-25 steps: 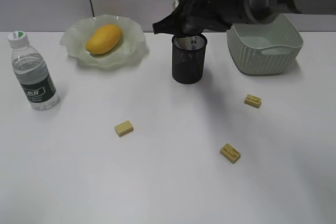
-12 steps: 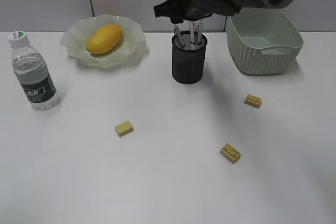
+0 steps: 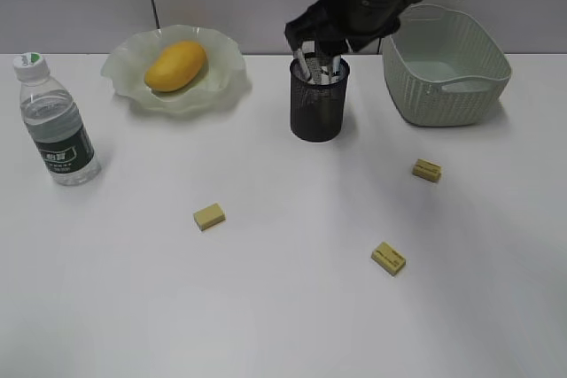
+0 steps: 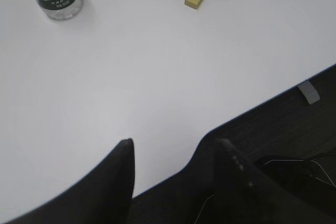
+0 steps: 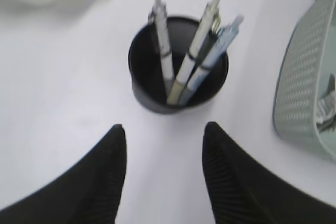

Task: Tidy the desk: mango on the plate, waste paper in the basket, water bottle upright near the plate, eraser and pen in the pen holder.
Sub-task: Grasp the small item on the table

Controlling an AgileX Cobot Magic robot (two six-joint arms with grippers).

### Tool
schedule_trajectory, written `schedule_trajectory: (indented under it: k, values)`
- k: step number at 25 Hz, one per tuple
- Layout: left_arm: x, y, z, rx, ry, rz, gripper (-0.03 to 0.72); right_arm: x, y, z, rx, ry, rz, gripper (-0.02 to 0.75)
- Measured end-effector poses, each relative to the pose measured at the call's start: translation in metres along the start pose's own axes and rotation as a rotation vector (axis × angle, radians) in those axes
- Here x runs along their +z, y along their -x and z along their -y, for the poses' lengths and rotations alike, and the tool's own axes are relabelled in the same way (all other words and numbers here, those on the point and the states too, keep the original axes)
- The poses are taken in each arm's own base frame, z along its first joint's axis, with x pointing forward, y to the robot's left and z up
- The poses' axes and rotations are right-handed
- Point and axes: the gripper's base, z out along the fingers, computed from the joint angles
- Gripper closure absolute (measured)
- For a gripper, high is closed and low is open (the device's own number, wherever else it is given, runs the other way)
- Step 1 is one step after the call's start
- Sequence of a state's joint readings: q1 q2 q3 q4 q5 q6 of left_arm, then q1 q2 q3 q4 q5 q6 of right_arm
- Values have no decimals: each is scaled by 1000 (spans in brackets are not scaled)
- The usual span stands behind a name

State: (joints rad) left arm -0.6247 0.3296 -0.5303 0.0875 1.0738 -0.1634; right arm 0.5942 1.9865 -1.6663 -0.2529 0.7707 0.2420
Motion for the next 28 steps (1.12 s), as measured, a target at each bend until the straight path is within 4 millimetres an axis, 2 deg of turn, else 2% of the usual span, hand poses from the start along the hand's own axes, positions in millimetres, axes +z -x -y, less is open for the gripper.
schedule_trajectory:
  k: [3, 6, 9, 12, 15, 18, 22, 28]
  values:
    - [0, 0, 0, 0, 0, 0, 316, -18, -6, 3, -57, 3, -86, 351]
    - [0, 0, 0, 0, 0, 0, 316, -47, -7, 9, -81, 0, -86, 351]
    - [0, 0, 0, 0, 0, 0, 316, -77, -20, 14, -93, 2, -68, 351]
    - [0, 0, 0, 0, 0, 0, 316, -98, -47, 20, -98, 4, -74, 351]
    - [0, 0, 0, 0, 0, 0, 316, -113, -83, 24, -104, 11, -108, 348]
    - [0, 0, 0, 0, 0, 0, 316, -132, -114, 28, -97, 20, -114, 315]
    - [0, 0, 0, -1, -2, 0, 316, -162, -146, 32, -73, 55, -84, 279]
    - [0, 0, 0, -2, -3, 0, 316, -200, -199, 40, -68, 71, -80, 274]
